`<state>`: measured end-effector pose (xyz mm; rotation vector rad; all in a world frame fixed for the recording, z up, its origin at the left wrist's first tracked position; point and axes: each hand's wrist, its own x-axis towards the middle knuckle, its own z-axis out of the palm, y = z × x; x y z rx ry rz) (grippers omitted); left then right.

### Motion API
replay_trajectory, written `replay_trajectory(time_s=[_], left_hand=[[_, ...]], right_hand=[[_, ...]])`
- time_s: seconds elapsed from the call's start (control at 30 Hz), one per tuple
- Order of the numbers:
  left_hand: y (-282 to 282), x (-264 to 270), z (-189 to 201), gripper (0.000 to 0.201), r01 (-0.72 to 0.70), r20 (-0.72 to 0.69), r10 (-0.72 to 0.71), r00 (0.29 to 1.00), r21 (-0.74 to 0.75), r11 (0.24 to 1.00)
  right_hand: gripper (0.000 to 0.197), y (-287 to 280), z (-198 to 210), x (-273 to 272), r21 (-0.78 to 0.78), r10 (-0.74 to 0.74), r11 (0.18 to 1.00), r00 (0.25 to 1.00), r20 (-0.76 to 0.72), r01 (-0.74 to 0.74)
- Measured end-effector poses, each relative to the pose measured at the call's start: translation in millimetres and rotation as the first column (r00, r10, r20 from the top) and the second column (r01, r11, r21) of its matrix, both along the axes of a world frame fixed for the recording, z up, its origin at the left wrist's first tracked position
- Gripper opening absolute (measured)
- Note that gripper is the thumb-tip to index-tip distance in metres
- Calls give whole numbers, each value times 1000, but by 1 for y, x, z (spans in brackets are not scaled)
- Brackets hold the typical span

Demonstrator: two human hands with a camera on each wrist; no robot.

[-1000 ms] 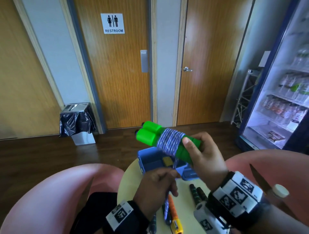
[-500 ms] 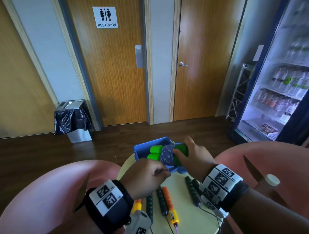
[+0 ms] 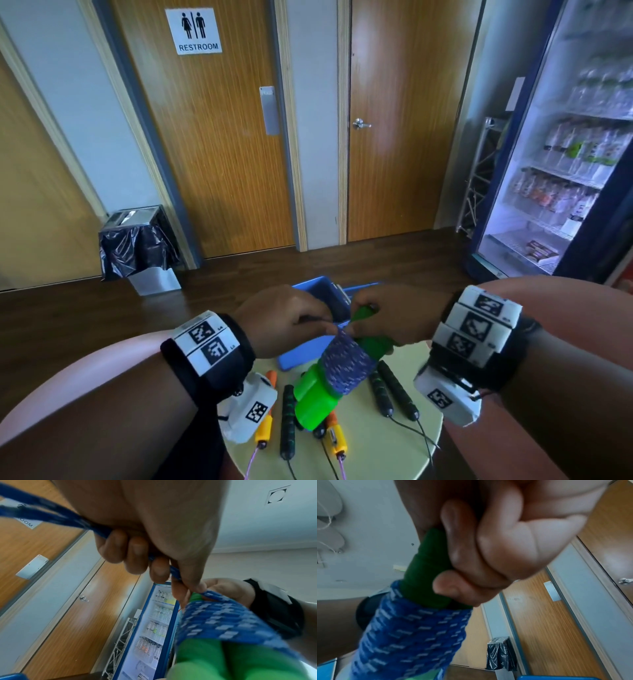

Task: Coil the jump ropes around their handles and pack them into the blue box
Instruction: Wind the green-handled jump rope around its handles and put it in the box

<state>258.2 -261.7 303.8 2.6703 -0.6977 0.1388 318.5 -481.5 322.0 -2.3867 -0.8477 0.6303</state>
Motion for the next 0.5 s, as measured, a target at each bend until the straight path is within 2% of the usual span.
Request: replay_trajectory(time_s=[0.1,0.23,0.37,0.43,0.5], left_hand=[[-22,12,0,16,-9,-85,-2,996,-120,993],[-57,33,0,26,-58,-217,3,976,-247,967],[-95,53,-5,30,-101,-292,2,957,-324,941],[-116,57,-10,30,-116,-329,-18,944,-383,916],[-137,61,-16,26,-147,-381,-44,923,-457,878]], right_hand=[[23,-28,3,11,73,34,997,994,-105,-27],[19,-65,6,26,210,52,978,977,-207,-7],[20,-106,7,40,331,85,943,947,-311,24],[27,-126,8,47,370,114,928,917,-382,39],[24,-145,9,52,409,142,911,893,-426,50]])
